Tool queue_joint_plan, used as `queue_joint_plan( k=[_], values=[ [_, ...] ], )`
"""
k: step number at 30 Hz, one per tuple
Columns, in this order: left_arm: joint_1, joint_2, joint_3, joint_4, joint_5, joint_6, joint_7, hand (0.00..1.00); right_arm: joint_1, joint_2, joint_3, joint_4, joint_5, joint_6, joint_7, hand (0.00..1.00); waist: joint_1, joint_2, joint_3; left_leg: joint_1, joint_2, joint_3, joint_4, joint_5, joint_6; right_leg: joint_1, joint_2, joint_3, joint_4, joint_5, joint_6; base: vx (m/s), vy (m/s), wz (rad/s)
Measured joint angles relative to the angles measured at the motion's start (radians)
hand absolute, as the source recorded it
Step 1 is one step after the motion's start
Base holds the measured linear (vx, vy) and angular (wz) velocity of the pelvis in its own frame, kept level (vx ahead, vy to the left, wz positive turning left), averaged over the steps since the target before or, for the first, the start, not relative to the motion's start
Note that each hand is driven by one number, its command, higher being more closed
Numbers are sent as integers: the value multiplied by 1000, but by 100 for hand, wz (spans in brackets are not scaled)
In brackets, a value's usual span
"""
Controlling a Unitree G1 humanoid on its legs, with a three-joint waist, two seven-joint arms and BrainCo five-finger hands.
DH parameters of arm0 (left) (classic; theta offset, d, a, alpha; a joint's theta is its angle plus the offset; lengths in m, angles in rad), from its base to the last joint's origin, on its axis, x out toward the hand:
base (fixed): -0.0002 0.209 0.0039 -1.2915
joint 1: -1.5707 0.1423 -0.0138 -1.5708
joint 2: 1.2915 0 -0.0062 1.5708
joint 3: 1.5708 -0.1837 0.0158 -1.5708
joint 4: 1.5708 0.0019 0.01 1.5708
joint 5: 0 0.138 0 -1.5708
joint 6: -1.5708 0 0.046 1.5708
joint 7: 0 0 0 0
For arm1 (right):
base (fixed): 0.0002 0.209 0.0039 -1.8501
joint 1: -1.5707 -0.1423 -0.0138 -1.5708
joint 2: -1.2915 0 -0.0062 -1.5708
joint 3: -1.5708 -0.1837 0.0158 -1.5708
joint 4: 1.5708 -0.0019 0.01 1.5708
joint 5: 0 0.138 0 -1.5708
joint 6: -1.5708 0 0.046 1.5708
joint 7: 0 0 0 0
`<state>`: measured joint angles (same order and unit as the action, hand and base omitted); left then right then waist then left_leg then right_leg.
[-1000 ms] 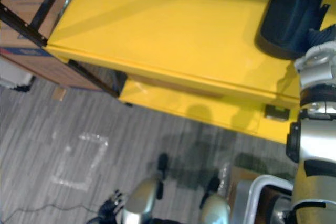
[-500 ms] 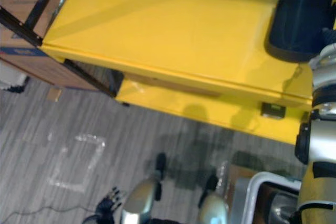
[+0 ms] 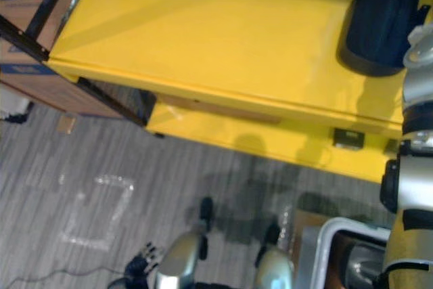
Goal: Walk over and take plastic housings, then place them on the shelf
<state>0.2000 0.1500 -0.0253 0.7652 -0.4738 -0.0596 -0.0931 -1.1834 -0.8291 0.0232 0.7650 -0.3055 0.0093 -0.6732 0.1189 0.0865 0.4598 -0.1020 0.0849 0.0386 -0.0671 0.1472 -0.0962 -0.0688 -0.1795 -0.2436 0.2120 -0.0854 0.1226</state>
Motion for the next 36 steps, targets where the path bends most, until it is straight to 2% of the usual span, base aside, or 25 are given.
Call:
queue_joint_plan(
  k=[2,3,4,5,6,10,14,17,21,27,31,36],
  values=[
    [-1,0,-11,2,1,0,-1,0,84,92,-72,-189,130,-99,24,0,-10,-2,-1,2,0,2,-2,0,0,0,0,2,-1,0,0,0,0,0],
    [-1,0,-18,3,2,0,-2,0,106,125,-77,-239,154,-110,40,0,-16,-3,-2,3,0,3,-2,0,0,0,0,3,-1,0,0,14,4,-8],
    [-3,-1,-28,4,5,1,-3,0,166,208,-80,-355,246,-157,109,0,-23,-5,-2,9,0,10,-4,0,0,0,0,8,0,0,0,10,4,-12],
    [-4,-3,-28,4,6,0,-4,0,191,240,-79,-397,284,-169,144,0,-22,-5,-3,13,1,16,-6,0,0,0,1,13,0,0,0,10,4,-21],
    [-5,-4,-28,4,10,0,-5,0,234,310,-78,-467,329,-171,208,0,-23,-6,-4,20,2,24,-8,0,0,0,3,23,0,0,-1,4,0,-18],
    [-6,-5,-24,18,12,-5,-3,0,320,472,-31,-523,467,-165,402,0,-25,-11,-7,32,7,33,-9,-1,-1,3,8,32,0,2,-4,-6,-3,-11],
    [-14,-11,-14,42,12,-23,3,0,382,573,16,-523,544,-122,513,0,-23,-13,-8,33,9,36,-9,0,0,3,10,35,-1,8,-4,-7,1,-1],
    [-13,-11,-9,42,12,-25,5,0,406,596,32,-522,547,-108,521,0,-23,-19,-11,32,8,41,-9,0,0,3,10,42,-8,15,-3,-17,23,-5],
    [-11,-10,15,42,12,-26,12,0,439,602,29,-522,546,-78,497,0,-25,-40,-22,33,7,50,-9,0,0,2,11,52,-19,24,-2,-4,20,-6],
    [-11,-10,16,42,12,-27,12,0,465,603,16,-516,533,-66,420,0,-27,-41,-22,31,6,52,-10,1,1,4,12,53,-31,35,0,0,3,-1],
    [-11,-10,15,43,12,-34,13,0,465,604,-23,-505,526,-41,362,0,-27,-42,-23,31,7,52,-10,1,2,5,13,54,-32,36,0,0,0,0],
    [-11,-10,15,43,11,-34,28,0,465,603,-64,-469,528,-32,343,0,-30,-42,-23,31,7,53,-10,2,3,5,14,55,-34,39,0,0,0,0]
  ],
)
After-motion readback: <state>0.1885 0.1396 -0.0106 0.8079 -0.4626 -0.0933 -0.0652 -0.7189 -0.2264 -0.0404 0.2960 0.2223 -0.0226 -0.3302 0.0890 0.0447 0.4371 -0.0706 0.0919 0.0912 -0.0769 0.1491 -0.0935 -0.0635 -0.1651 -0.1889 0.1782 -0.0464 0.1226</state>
